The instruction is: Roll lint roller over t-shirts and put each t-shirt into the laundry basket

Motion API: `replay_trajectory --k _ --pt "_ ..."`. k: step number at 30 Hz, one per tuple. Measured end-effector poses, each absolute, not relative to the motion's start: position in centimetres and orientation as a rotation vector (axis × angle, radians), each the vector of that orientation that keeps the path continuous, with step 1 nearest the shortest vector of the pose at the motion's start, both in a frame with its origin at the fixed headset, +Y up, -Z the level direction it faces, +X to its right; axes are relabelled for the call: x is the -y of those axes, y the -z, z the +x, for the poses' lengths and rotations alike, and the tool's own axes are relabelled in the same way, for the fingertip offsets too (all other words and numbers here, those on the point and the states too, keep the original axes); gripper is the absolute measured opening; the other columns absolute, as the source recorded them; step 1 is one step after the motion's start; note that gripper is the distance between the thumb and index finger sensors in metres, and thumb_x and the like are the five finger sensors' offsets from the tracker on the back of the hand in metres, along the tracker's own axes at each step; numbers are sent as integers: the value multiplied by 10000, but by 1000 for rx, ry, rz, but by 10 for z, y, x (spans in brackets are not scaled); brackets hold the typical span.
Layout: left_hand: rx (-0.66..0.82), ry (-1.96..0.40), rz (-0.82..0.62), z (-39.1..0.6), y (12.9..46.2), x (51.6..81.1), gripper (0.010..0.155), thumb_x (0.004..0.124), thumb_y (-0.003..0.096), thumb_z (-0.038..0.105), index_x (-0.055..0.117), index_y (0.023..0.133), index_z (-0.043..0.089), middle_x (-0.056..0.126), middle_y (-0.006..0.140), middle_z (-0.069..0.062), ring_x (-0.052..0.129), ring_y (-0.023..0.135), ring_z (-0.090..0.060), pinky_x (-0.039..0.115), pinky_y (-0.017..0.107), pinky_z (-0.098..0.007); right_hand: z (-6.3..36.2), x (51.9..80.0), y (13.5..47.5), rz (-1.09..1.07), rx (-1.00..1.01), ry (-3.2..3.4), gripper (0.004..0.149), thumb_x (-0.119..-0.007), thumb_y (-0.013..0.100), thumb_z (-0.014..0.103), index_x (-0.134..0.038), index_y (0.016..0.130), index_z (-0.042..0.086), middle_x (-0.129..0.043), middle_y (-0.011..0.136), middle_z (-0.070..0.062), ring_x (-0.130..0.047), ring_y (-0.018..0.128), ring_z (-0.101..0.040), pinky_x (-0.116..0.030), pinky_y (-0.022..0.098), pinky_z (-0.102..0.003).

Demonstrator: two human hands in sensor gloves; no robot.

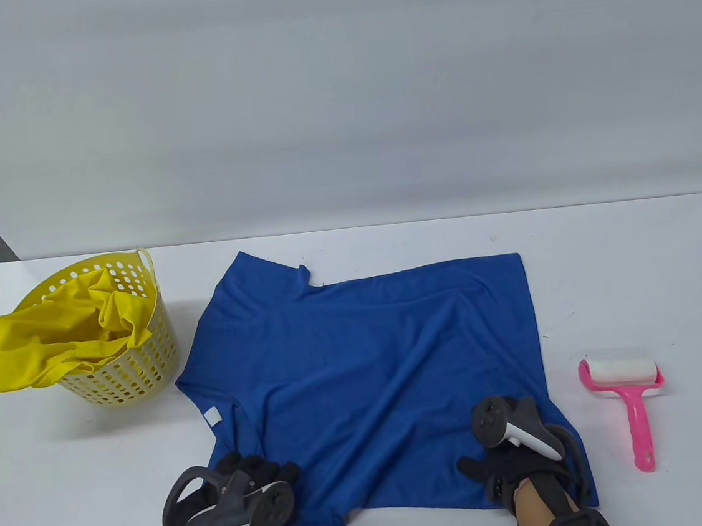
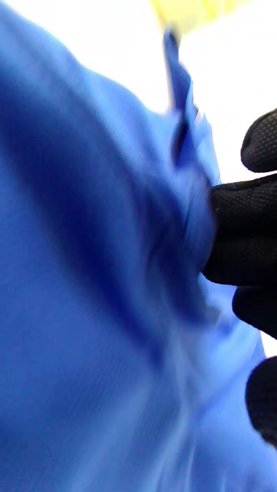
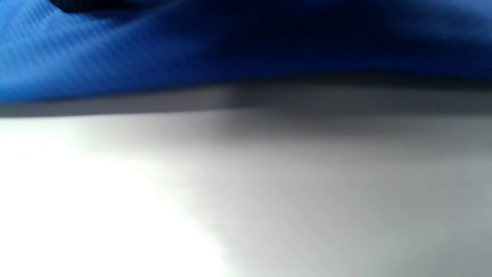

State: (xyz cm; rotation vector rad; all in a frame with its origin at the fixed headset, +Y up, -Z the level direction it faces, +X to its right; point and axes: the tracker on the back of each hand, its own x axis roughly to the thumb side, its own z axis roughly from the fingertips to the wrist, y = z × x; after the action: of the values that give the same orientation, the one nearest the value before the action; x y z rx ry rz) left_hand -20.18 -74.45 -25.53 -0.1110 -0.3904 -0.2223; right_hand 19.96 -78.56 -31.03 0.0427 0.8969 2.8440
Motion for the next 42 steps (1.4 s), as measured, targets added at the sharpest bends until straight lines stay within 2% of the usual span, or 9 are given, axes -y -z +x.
replay_trajectory --k 3,7,10,15,21,25,34,40,42 --pt "203 289 -253 -230 274 757 828 660 425 684 357 1127 364 502 1224 -43 444 1167 -417 396 801 -684 217 784 312 -4 -884 -2838 864 -652 399 608 -110 979 269 3 1050 -180 -33 932 -540 -147 581 -795" --pt "107 111 -467 -268 291 775 923 669 361 722 271 1118 376 297 1246 -13 372 1172 -451 352 796 -710 242 781 311 -29 -868 -2790 878 -719 382 589 -151 980 290 -15 1058 -140 -33 948 -496 -143 602 -775" --pt "41 125 -466 -282 297 769 900 749 373 679 339 1120 389 363 1254 18 351 1184 -453 329 798 -722 243 780 310 -21 -868 -2808 876 -716 386 588 -156 986 282 -26 1063 -153 -48 950 -508 -148 604 -771" --pt "-45 87 -339 -290 293 754 541 703 530 493 625 1053 374 589 1206 -33 494 1152 -445 414 791 -696 229 775 309 4 -836 -2895 864 -693 400 590 -179 1004 247 -66 1073 -210 -99 953 -549 -155 590 -781" --pt "172 -76 -357 -266 288 759 737 721 407 684 583 1063 376 508 1230 -29 407 1176 -436 355 796 -713 199 777 307 128 -820 -2856 859 -649 418 603 -113 993 258 -1 1056 -205 -54 937 -554 -140 572 -789" --pt "-7 251 -214 -267 288 752 402 718 486 589 865 779 356 799 1077 20 623 1121 -394 469 787 -673 205 783 308 46 -920 -2906 860 -608 406 643 -86 981 276 1 1050 -201 -74 930 -567 -184 558 -806" --pt "-311 13 -442 -326 290 748 464 849 516 341 719 961 330 601 1185 -106 535 1126 -472 470 773 -689 219 779 307 -28 -926 -2862 884 -685 393 623 -128 982 270 -21 1050 -182 -77 935 -542 -212 562 -818" --pt "-67 -265 -304 -296 286 746 624 725 460 643 680 995 325 531 1198 -115 487 1129 -464 428 781 -682 212 779 308 50 -791 -2837 860 -631 419 617 -95 988 258 20 1048 -201 -27 931 -542 -132 568 -794" --pt "-25 -135 -263 -275 286 752 669 703 438 674 645 1010 332 491 1207 -104 454 1137 -455 412 788 -677 208 776 310 56 -650 -2876 849 -606 419 619 -77 979 261 35 1043 -196 -13 928 -540 -129 564 -797"
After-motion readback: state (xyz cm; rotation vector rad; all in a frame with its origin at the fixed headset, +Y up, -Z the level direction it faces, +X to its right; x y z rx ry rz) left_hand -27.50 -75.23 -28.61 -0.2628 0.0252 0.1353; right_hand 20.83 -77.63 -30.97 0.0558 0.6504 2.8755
